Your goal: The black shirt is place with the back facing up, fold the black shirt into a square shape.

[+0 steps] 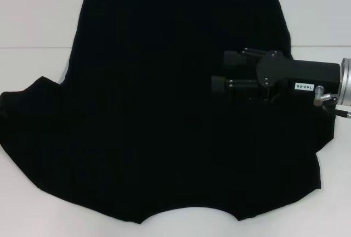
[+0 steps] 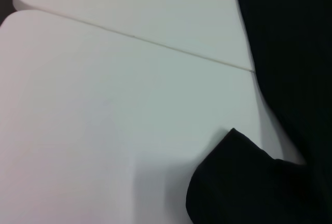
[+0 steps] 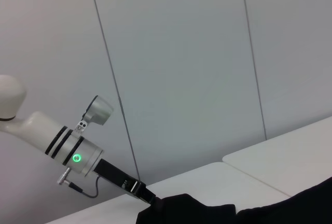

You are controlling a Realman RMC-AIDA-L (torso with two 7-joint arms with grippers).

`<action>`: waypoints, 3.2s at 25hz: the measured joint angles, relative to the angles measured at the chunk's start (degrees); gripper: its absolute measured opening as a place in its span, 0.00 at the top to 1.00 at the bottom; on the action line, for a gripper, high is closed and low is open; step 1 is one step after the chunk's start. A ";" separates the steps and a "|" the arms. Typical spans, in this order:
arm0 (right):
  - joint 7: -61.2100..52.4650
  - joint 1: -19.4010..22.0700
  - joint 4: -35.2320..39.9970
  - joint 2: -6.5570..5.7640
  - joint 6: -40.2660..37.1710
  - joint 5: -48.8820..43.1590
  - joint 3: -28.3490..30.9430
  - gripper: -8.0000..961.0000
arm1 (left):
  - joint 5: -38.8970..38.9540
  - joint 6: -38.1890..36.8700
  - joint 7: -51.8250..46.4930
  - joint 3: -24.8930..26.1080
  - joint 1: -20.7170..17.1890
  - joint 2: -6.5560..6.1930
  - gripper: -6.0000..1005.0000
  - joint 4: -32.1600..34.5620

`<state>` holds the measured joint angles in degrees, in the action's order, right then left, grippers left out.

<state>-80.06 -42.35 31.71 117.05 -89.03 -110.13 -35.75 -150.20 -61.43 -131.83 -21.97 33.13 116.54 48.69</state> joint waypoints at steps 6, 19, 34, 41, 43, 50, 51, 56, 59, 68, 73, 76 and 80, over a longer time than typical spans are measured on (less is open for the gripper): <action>-0.01 -0.02 0.00 0.02 0.00 0.00 -0.02 0.07 | -0.01 -0.99 -0.55 1.07 -0.06 -0.04 0.99 0.01; 0.12 -0.02 0.02 0.02 0.27 0.52 0.07 0.07 | -0.09 -3.17 -0.77 2.18 -0.78 -0.18 0.99 0.52; 0.12 -0.25 0.02 -0.05 0.18 0.53 -0.05 0.07 | -0.35 -4.10 -1.03 2.38 -1.29 0.02 0.99 0.61; 0.30 -0.28 0.02 -0.07 0.12 0.53 -0.11 0.07 | -0.24 -3.41 -0.47 2.37 -1.02 -0.03 0.99 0.54; 0.40 -0.24 0.02 -0.04 0.06 0.53 -0.11 0.07 | -0.21 -3.25 -0.45 2.30 -0.80 -0.10 0.99 0.50; 0.44 -0.01 -0.12 0.01 -0.32 0.63 0.07 0.07 | -0.01 -3.66 -0.32 1.60 0.02 -0.16 0.99 0.50; 0.43 0.02 -0.17 0.02 -0.32 0.65 0.07 0.07 | 0.02 -3.68 -0.27 1.27 0.12 -0.17 0.99 0.44; 0.42 0.22 -0.35 0.09 -0.37 0.89 0.07 0.07 | 0.08 -3.64 0.27 0.71 0.39 -0.18 0.99 0.28; 0.48 0.25 -0.50 0.10 -0.24 1.16 0.07 0.07 | 0.10 -3.66 0.32 0.70 0.54 -0.18 0.99 0.23; 0.37 0.26 -0.25 0.11 -0.30 1.23 0.08 0.07 | 1.17 -3.77 0.97 0.30 3.12 0.05 0.99 0.17; 0.09 0.25 -0.29 0.11 -0.41 1.24 -0.04 0.07 | 2.82 -3.48 1.27 -4.06 5.91 1.00 0.99 0.18; -0.07 0.30 -0.48 0.11 -0.49 1.24 -0.11 0.07 | 4.78 -4.37 1.82 -8.91 6.64 2.13 0.99 0.62; -0.64 0.46 -0.50 0.09 -0.55 1.24 0.01 0.07 | 7.92 -6.74 4.77 -15.32 6.05 4.27 0.99 1.78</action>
<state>-80.71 -41.88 31.20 117.14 -89.58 -108.89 -35.74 -142.29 -68.18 -127.06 -37.30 39.18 120.82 50.47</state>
